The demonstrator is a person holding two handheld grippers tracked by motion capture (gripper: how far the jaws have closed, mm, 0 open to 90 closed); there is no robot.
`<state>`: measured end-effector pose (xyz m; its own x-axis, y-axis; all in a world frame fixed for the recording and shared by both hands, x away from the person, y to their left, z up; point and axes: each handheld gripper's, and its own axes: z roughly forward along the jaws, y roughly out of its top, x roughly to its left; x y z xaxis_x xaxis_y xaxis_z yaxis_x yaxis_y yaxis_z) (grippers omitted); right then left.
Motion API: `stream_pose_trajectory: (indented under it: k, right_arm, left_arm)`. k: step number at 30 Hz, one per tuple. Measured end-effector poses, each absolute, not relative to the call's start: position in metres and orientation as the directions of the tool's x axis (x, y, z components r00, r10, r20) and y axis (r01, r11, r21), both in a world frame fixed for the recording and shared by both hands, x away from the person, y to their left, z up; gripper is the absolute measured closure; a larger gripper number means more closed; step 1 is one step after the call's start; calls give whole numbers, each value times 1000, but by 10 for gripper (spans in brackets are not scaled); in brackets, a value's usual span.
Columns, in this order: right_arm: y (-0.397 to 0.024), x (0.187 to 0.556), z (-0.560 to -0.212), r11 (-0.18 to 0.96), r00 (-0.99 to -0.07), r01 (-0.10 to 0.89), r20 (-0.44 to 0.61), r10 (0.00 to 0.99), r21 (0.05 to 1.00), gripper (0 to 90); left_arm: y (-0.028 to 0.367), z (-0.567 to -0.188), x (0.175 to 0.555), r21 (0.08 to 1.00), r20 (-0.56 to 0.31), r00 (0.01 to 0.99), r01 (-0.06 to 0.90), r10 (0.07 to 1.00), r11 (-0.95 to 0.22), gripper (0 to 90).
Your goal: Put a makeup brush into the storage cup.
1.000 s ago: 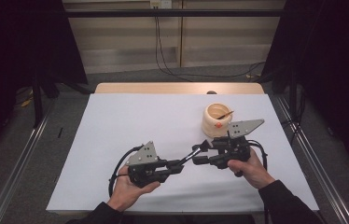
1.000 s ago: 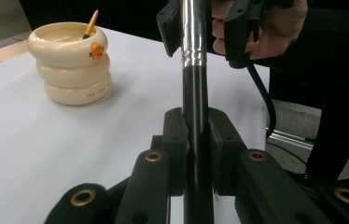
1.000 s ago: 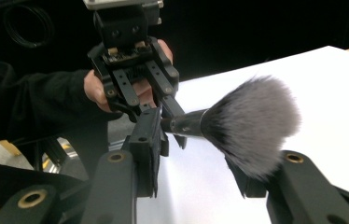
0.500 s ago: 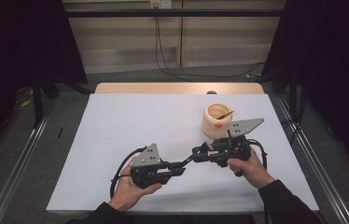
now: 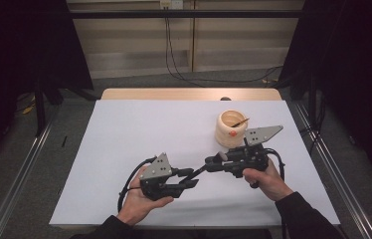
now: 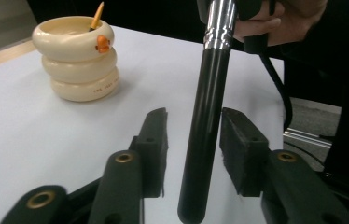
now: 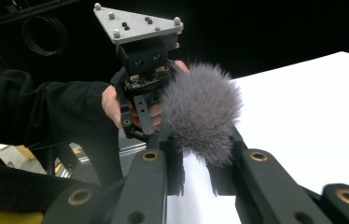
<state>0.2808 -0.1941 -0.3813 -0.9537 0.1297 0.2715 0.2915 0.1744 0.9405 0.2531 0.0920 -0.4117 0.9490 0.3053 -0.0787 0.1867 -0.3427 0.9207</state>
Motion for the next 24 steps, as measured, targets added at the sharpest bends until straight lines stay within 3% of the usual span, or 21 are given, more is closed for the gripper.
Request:
stream_pose_trajectory:
  k: [3, 9, 13, 16, 24]
  right_arm:
    - [-194, 281, -381, 177, -954, 289, 267, 138, 941, 781]
    - [-196, 281, -378, 181, -951, 291, 264, 161, 939, 780]
    - [-199, 281, -377, 178, -945, 302, 270, 186, 936, 781]
    - [-201, 282, -375, 175, -942, 306, 270, 201, 936, 780]
    - [-205, 282, -368, 221, -933, 305, 245, 262, 926, 780]
  left_arm:
    - [92, -411, 254, 920, -87, 938, 206, 337, -335, 504]
    - [89, -413, 254, 913, -83, 932, 214, 354, -347, 219]
    - [88, -413, 255, 907, -89, 928, 226, 362, -356, 107]
    - [89, -413, 256, 913, -102, 928, 231, 359, -337, 66]
    - [90, -415, 254, 916, -111, 926, 235, 360, -324, 61]
